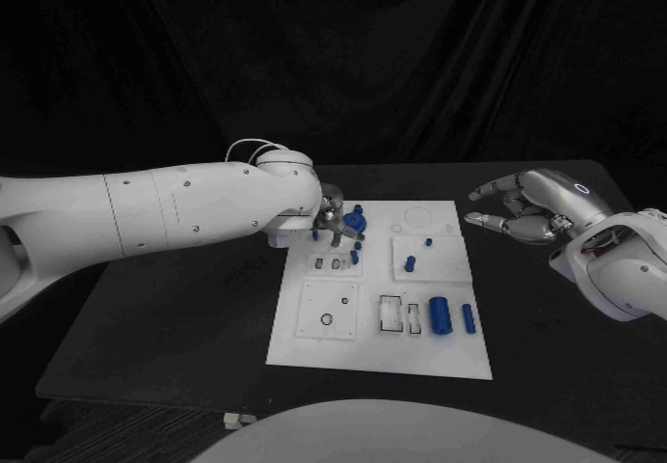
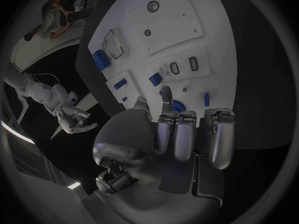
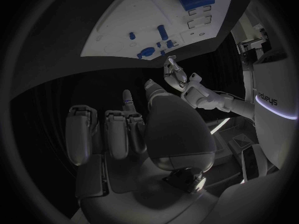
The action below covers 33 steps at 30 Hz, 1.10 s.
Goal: Assemble the parts on the task board
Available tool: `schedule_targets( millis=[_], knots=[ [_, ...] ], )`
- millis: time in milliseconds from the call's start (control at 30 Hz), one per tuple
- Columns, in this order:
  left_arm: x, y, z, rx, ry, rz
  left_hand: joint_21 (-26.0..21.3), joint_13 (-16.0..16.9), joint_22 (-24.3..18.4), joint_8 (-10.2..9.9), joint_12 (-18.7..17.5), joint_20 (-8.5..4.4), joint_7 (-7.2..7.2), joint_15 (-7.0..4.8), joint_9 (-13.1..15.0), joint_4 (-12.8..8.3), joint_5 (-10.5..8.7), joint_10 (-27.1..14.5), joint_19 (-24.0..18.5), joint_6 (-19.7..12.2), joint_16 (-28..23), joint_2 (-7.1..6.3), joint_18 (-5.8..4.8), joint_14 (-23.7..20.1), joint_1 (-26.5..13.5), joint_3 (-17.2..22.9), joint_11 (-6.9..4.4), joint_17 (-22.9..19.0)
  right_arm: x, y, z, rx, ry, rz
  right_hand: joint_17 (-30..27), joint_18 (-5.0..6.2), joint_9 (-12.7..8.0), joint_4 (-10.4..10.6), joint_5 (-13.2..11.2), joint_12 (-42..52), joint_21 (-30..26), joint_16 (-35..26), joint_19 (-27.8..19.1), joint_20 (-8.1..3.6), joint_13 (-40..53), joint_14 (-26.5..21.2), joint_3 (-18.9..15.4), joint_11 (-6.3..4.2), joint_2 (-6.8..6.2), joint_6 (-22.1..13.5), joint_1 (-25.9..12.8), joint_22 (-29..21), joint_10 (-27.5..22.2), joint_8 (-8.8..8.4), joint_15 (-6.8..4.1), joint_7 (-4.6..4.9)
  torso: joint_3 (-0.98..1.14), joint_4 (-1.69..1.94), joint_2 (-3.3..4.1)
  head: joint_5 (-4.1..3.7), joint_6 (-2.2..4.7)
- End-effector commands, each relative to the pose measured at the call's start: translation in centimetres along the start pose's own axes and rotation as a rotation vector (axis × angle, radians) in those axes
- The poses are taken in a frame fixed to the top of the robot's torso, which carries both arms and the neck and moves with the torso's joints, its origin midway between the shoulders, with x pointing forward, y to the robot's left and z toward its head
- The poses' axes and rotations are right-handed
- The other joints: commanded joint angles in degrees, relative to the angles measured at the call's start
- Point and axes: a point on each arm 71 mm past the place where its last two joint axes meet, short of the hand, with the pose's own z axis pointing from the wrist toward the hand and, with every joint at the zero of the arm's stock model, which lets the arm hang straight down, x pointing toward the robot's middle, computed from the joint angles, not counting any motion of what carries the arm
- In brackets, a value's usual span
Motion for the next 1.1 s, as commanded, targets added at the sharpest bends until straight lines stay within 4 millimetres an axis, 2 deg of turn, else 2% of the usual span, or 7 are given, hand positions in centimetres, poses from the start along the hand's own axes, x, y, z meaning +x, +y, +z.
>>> schedule_targets(
  millis=[33, 200, 400, 500, 700, 833, 1100],
  knots=[
    [0.6, -0.3, 0.2, 0.021, 0.021, 0.01, 0.0, 15.06, 9.32, 0.3, 0.2, -0.26, -0.17, -0.42, 0.23, 0.03, 0.3, 5.97, 0.66, 0.43, 0.15, 0.22, -0.49, 6.16, 0.46, 0.33, -0.33, 15.07, 0.1, -0.1, -0.1, -0.001, -0.017, 0.001, 11.54, 0.67, 0.04, -0.1, 0.32, 0.15, -0.18, -0.35, 3.17, 0.04, 14.99, 5.19, -0.32, 0.36, 0.53, 0.53, 0.05, 12.98, 5.86, 0.34, 0.14, 0.13, 0.1, 0.0, -0.13, -0.02, -0.01],
    [1.1, -0.2, 0.6, 0.023, 0.032, 0.006, -0.29, 15.06, 8.74, 0.19, 0.2, -0.36, -0.24, -0.51, 0.75, -0.01, 0.6, 5.97, 0.13, 0.53, 0.15, 0.44, -0.33, 6.16, 0.4, 0.68, -0.43, 15.07, 0.4, -0.3, -0.2, 0.002, -0.011, 0.002, 11.49, 0.68, 0.04, -0.1, 0.37, 0.15, -0.2, -0.38, 3.17, 0.05, 14.99, 5.18, -0.33, 0.37, 0.55, 0.67, 0.05, 12.98, 5.86, 0.38, 0.15, 0.14, 0.01, -0.06, -0.31, 0.09, -0.01],
    [1.6, -0.2, 1.0, 0.026, 0.042, 0.003, -0.51, 15.06, 8.59, -0.61, 0.2, -0.64, -0.43, -0.77, 2.21, -0.58, 2.6, 5.97, -0.01, 0.52, 0.15, 0.36, -0.29, 6.16, 0.68, 1.73, -0.65, 15.07, 0.8, -0.2, -0.3, 0.001, -0.002, 0.006, 11.42, 0.69, 0.04, -0.17, 0.63, 0.15, -0.24, -0.42, 3.15, 0.09, 14.99, 5.17, -0.31, 0.4, 0.63, 1.07, 0.15, 12.96, 5.86, 0.47, 0.18, 0.18, -0.02, -0.01, -0.51, -0.22, -0.01],
    [2.0, -0.4, 1.3, 0.03, 0.048, 0.002, -0.5, 15.06, 8.66, -0.84, 0.2, -0.67, -0.42, -0.8, 2.39, -0.74, 2.81, 5.97, 0.06, 0.4, 0.15, 0.29, -0.31, 6.16, 0.81, 1.91, -0.67, 15.07, 0.9, -0.1, -0.5, -0.003, -0.007, 0.009, 11.46, 0.68, 0.05, -0.22, 0.84, 0.15, -0.2, -0.39, 3.17, 0.11, 14.99, 5.18, -0.31, 0.44, 0.65, 1.39, 0.2, 12.98, 5.86, 0.55, 0.21, 0.22, 0.02, 0.17, -0.65, -0.33, -0.01],
    [2.4, -0.9, 1.7, 0.044, 0.053, 0.001, -0.52, 15.06, 8.67, -1.2, 0.2, -0.72, -0.43, -0.84, 2.63, -1.04, 3.03, 5.97, 0.08, 0.29, 0.15, 0.28, -0.31, 6.16, 1.08, 2.27, -0.7, 15.07, 1.0, -0.3, -0.6, -0.001, -0.004, 0.009, 11.43, 0.68, 0.04, -0.25, 1.14, 0.15, -0.22, -0.41, 3.16, 0.13, 14.99, 5.17, -0.31, 0.46, 0.67, 1.63, 0.25, 12.97, 5.86, 0.59, 0.23, 0.23, -0.01, 0.16, -0.81, -0.38, -0.01],
    [2.6, -1.3, 2.0, 0.057, 0.055, 0.0, -0.58, 15.06, 8.62, -1.74, 0.2, -0.76, -0.38, -0.85, 2.89, -1.22, 3.4, 5.97, 0.04, 0.06, 0.15, 0.57, -0.3, 6.16, 1.24, 2.81, -0.69, 15.07, 1.0, -0.3, -0.6, -0.001, 0.001, 0.009, 11.41, 0.7, 0.04, -0.25, 1.16, 0.15, -0.27, -0.42, 3.14, 0.14, 14.99, 5.17, -0.31, 0.46, 0.68, 1.66, 0.24, 12.95, 5.86, 0.59, 0.24, 0.23, 0.05, -0.02, -0.87, -0.36, -0.01],
    [2.9, -1.5, 2.5, 0.066, 0.063, -0.001, -0.69, 15.06, 8.47, -2.18, 0.2, -0.77, -0.35, -0.85, 3.15, -1.43, 3.8, 5.97, -0.11, -0.04, 0.15, 0.73, -0.25, 6.16, 1.4, 3.29, -0.66, 15.07, 1.2, -0.3, -0.5, 0.002, 0.006, 0.008, 11.39, 0.69, 0.04, -0.22, 1.19, 0.15, -0.23, -0.43, 3.15, 0.14, 14.99, 5.16, -0.32, 0.47, 0.71, 1.74, 0.21, 12.96, 5.86, 0.61, 0.24, 0.24, 0.06, 0.05, -1.01, -0.85, -0.01]
  ],
)
